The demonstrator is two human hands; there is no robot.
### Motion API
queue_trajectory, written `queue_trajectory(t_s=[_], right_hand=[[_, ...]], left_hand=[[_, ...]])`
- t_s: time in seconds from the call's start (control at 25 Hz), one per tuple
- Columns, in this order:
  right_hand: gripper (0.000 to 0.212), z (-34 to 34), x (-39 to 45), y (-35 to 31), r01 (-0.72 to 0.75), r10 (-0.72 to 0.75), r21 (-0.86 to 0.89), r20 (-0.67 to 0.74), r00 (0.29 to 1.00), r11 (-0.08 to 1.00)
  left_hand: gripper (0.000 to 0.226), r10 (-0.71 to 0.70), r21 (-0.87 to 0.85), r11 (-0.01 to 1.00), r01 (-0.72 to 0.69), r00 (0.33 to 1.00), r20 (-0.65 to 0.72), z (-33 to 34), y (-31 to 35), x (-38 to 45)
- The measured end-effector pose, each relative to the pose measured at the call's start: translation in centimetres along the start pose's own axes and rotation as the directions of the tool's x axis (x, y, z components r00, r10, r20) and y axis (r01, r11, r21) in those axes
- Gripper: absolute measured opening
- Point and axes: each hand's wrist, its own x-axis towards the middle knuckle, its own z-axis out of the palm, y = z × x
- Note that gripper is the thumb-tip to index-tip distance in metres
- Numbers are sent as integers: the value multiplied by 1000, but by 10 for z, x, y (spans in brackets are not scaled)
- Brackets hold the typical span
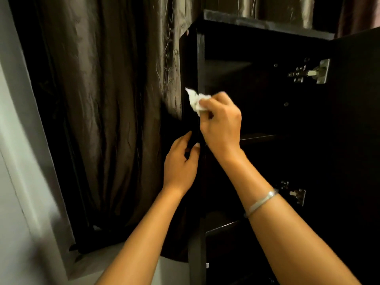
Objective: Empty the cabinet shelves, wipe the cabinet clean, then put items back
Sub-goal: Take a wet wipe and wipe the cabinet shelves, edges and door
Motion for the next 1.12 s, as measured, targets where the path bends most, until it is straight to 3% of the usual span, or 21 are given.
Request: queue_trajectory(t_s=[0.08,0.36,0.48,0.56,0.64,0.88,0.96,1.04,1.12], right_hand=[[8,-5,-21,4,27,-28,18,53,998,999],[15,7,113,-18,60,-60,-9,-130,990,998],[14,3,55,-10,92,-94,-33,-53,994,995],[11,-4,-4,-1,95,-91,-73,58,994,993],[9,-10,-58,6,89,-73,-107,142,987,990],[4,-17,-195,26,-26,57,-95,340,939,995],[13,-23,-226,29,-97,129,-98,418,899,991],[17,-24,-213,27,-147,169,-86,418,893,985],[13,-21,-165,21,-219,217,-31,316,923,975]], left_hand=[[47,53,63,997,-51,998,-20,-1,5,11],[46,-3,23,1000,3,1000,-8,-1,14,11],[40,-117,-150,981,124,992,53,-9,13,13],[37,-230,-348,906,241,970,72,-13,10,13],[43,-305,-439,844,308,949,80,-13,4,4],[46,-449,-442,801,404,894,4,6,-24,-50],[42,-491,-416,794,444,871,-7,10,-35,-68],[41,-516,-404,781,476,856,11,11,-43,-81],[40,-545,-391,767,509,838,22,11,-49,-87]])
